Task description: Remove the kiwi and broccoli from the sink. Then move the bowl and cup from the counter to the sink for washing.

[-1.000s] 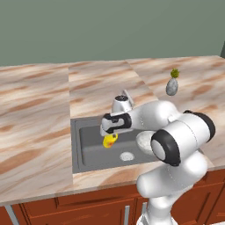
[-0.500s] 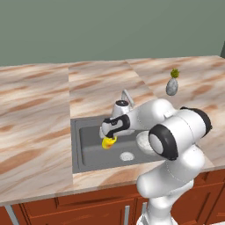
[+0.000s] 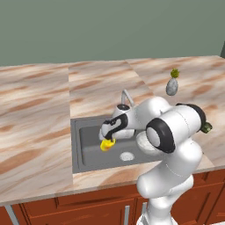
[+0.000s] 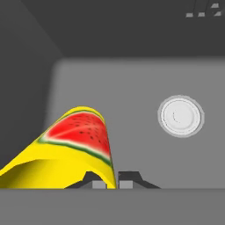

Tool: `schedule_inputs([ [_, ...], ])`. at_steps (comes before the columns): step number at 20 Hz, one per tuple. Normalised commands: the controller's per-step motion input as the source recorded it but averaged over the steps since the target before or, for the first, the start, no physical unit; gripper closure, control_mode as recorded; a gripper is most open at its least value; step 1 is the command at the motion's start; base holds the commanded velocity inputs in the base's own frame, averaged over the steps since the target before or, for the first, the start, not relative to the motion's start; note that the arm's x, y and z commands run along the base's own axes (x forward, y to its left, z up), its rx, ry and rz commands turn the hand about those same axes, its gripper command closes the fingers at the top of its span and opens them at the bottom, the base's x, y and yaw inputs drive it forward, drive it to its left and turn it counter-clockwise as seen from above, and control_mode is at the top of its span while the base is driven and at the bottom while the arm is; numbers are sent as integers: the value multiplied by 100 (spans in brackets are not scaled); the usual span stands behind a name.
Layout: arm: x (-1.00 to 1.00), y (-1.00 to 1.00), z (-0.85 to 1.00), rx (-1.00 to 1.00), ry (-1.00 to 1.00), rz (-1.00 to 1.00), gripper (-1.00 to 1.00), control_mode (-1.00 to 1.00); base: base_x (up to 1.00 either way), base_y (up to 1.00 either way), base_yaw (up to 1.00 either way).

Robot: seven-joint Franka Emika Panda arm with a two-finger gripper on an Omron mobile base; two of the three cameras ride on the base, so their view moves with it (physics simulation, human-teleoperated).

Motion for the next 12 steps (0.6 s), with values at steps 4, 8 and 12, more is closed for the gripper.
schedule_inputs([
  [4, 8, 4, -25, 0, 0, -3, 100, -100, 0, 0, 0],
  [8, 8, 7, -24, 0, 0, -3, 100, -100, 0, 0, 0],
  [12, 7, 7, -23, 0, 0, -3, 100, -100, 0, 0, 0],
])
